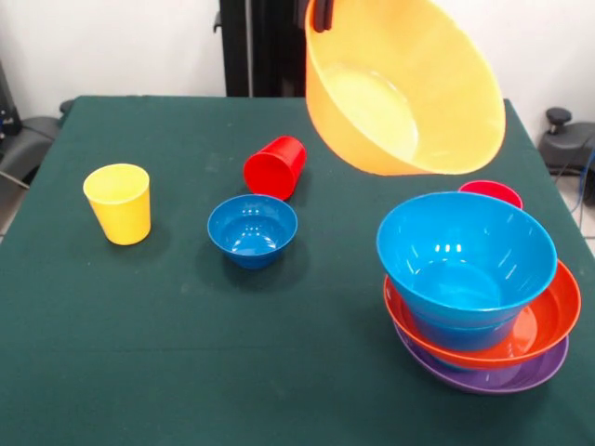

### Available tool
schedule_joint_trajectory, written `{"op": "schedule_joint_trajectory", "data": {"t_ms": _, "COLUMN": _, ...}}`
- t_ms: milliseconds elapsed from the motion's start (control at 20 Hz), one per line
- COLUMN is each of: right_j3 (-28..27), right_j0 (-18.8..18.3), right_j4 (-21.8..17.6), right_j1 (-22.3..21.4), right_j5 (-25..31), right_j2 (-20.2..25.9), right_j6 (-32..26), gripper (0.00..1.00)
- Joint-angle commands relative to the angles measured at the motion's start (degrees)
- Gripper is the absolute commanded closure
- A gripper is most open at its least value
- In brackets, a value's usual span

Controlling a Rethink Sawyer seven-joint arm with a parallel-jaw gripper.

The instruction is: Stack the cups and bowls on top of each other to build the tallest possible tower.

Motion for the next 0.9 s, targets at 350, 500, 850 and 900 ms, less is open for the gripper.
{"op": "schedule_joint_trajectory", "data": {"t_ms": 350, "right_j3": -3.9, "right_j0": 2.6, "right_j4": 0.4, "right_j1": 6.6, "right_j5": 3.2, "right_j2": 1.6, "right_j6": 13.4, "gripper": 1.0}}
{"op": "schedule_joint_trajectory", "data": {"t_ms": 500, "right_j3": -5.0, "right_j0": 2.8, "right_j4": 0.4, "right_j1": 7.7, "right_j5": 2.5, "right_j2": 1.5, "right_j6": 14.0, "gripper": 1.0}}
{"op": "schedule_joint_trajectory", "data": {"t_ms": 850, "right_j3": -9.5, "right_j0": 4.4, "right_j4": 0.4, "right_j1": 10.4, "right_j5": 4.0, "right_j2": 0.6, "right_j6": 17.0, "gripper": 1.0}}
{"op": "schedule_joint_trajectory", "data": {"t_ms": 900, "right_j3": -10.2, "right_j0": 4.7, "right_j4": 0.5, "right_j1": 10.6, "right_j5": 4.6, "right_j2": 0.5, "right_j6": 17.5, "gripper": 1.0}}
